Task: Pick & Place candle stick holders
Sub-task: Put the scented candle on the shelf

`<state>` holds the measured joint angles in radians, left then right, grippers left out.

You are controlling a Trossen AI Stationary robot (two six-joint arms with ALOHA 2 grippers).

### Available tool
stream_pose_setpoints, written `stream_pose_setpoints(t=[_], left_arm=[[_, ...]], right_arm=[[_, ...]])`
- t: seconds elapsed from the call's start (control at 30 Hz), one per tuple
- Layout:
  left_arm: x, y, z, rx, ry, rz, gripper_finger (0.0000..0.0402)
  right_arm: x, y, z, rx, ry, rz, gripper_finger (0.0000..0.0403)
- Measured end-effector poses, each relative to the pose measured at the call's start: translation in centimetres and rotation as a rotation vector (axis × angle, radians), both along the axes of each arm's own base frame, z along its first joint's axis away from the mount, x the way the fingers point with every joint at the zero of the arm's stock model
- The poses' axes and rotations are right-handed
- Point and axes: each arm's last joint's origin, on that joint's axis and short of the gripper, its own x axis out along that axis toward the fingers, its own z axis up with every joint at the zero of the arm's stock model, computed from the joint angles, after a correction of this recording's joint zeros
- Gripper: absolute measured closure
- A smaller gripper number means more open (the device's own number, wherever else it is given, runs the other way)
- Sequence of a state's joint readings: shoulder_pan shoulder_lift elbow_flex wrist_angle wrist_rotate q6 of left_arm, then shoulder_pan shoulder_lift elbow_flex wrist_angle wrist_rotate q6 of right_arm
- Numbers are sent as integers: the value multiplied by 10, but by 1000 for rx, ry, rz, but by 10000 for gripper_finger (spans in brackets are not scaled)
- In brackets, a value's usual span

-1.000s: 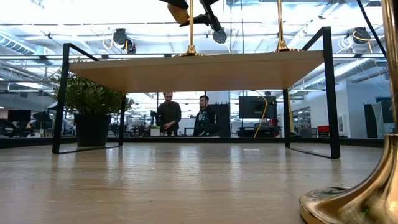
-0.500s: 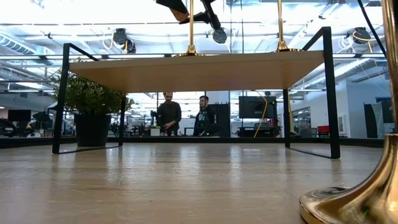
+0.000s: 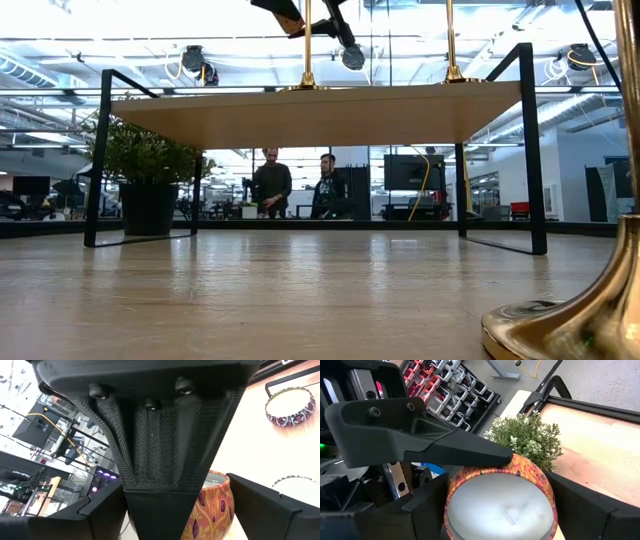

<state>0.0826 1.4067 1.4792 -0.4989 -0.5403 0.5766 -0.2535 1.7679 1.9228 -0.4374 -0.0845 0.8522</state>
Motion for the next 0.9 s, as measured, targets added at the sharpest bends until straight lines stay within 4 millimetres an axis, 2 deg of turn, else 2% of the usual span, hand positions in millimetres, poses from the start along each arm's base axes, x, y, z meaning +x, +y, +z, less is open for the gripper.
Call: stream_pose_setpoints(t=[0.17,0.37,0.53,0.67,0.9], left_arm=[[0,0,-1,1,6,3,105],[-1,0,-2,-6,14,6,106],[-1,0,-2,-16,7,17,89],[-1,0,-2,-19,12,20,106],[-3,0,-4,-30,29,34,107]], right_arm=[[0,0,0,0,0,1,103],[0,0,0,1,0,3,103],[0,0,0,-3,-3,4,102],[0,0,0,-4,-4,4,93],[0,0,0,3,-1,15,78]])
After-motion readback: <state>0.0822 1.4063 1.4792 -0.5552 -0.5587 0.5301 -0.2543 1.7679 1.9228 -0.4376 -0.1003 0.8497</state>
